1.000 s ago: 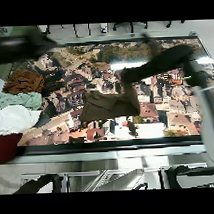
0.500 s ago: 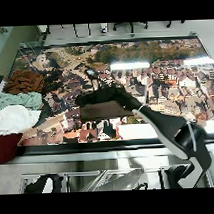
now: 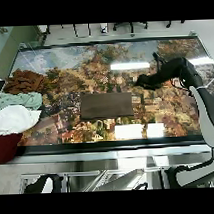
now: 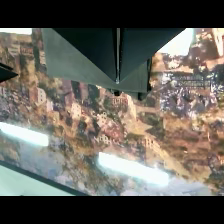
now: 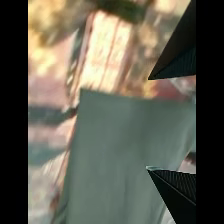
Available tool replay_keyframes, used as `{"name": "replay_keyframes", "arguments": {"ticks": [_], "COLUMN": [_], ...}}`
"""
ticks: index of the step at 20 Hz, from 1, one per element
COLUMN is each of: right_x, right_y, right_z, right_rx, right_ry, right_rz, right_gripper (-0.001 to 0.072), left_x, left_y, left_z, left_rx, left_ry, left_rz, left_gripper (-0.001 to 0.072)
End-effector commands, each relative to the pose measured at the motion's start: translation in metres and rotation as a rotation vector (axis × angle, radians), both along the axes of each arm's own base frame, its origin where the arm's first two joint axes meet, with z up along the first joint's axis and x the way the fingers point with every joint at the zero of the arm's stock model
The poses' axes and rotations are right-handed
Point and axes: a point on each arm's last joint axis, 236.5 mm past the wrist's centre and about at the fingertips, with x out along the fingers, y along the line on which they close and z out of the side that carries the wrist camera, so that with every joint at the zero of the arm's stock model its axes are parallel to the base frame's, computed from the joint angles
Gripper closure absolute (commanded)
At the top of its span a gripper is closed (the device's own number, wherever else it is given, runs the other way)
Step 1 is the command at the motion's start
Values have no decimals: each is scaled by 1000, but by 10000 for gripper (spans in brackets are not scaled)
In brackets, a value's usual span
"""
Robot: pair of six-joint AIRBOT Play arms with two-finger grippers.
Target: Fold the shirts.
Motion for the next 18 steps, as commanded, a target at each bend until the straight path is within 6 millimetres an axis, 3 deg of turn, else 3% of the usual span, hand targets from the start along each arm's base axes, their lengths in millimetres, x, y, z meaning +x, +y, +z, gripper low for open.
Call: {"name": "replay_keyframes", "arguments": {"ticks": [1,4,7,11,12,14,15,16,18], "right_x": [-38,-36,-35,-31,-32,-33,-33,-32,-20], "right_y": [-4,37,60,85,89,93,93,93,85], "right_z": [-51,-71,-89,-93,-93,-93,-92,-89,-72], "right_rx": [116,248,226,207,207,208,210,209,204], "right_ry": [193,223,214,178,177,176,175,165,105], "right_rz": [11,42,58,68,69,77,77,80,66], "right_gripper": [105,105,105,109,150,483,613,686,687], "left_x": [13,24,31,40,41,42,42,41,39], "left_y": [-7,-30,-54,-82,-88,-100,-105,-109,-113], "left_z": [-12,-25,-37,-48,-50,-54,-56,-56,-56], "left_rx": [-1,-12,-19,-25,-25,-26,-26,-24,-24], "left_ry": [65,105,138,159,165,174,176,175,174], "left_rz": [-53,-129,-204,-278,-296,-326,-338,-348,-361], "left_gripper": [686,685,685,685,686,685,686,685,685]}}
